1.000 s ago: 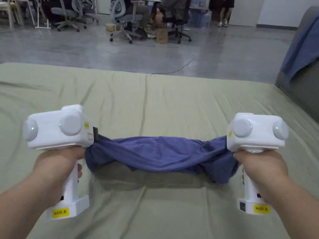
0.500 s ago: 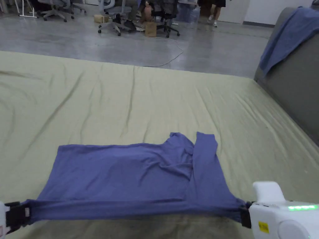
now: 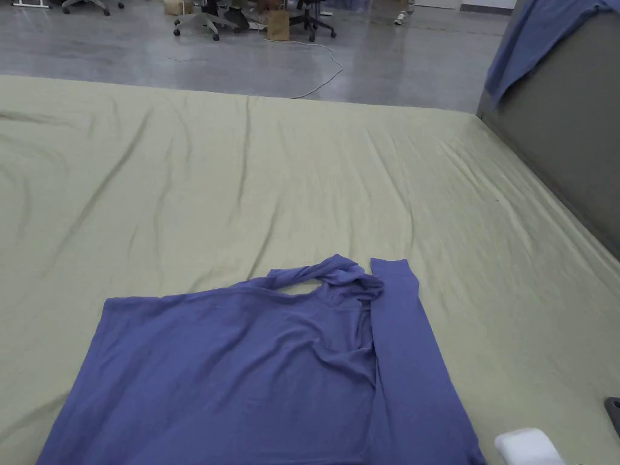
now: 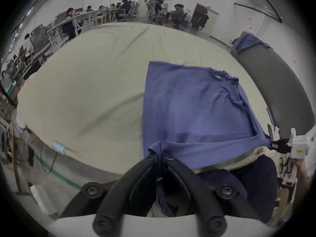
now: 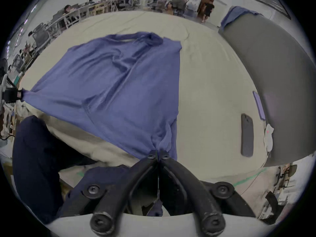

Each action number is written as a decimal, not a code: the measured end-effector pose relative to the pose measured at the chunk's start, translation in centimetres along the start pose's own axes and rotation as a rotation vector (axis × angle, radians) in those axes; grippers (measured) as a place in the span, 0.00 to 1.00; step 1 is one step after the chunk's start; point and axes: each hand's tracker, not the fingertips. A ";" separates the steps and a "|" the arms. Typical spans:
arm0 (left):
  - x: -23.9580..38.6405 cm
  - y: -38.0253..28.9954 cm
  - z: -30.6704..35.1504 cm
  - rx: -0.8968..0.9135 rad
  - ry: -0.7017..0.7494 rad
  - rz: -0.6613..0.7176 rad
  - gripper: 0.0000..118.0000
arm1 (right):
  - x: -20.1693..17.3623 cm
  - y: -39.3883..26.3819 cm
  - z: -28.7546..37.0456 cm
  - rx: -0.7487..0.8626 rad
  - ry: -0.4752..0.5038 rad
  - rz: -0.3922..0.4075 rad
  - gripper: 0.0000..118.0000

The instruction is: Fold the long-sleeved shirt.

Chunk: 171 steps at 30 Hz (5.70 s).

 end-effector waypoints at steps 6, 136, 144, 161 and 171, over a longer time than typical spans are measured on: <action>-0.7 -0.6 -5.4 -0.087 0.045 0.023 0.01 | -0.2 1.3 -4.4 -0.115 0.005 0.012 0.00; 3.4 24.3 -13.6 0.065 -0.074 -0.245 0.00 | 6.4 35.1 -23.7 -0.245 0.038 -0.382 1.00; 1.0 24.9 -13.3 0.057 -0.129 -0.065 0.00 | 6.4 33.1 -17.6 -0.118 0.050 -0.272 0.02; -0.7 8.2 -4.2 -0.144 -0.103 -0.271 0.00 | 3.7 8.2 -4.7 -0.074 0.127 0.013 0.02; -4.6 5.2 -10.2 -0.247 -0.151 0.108 0.04 | 2.0 7.4 -9.1 -0.199 0.083 -0.052 0.04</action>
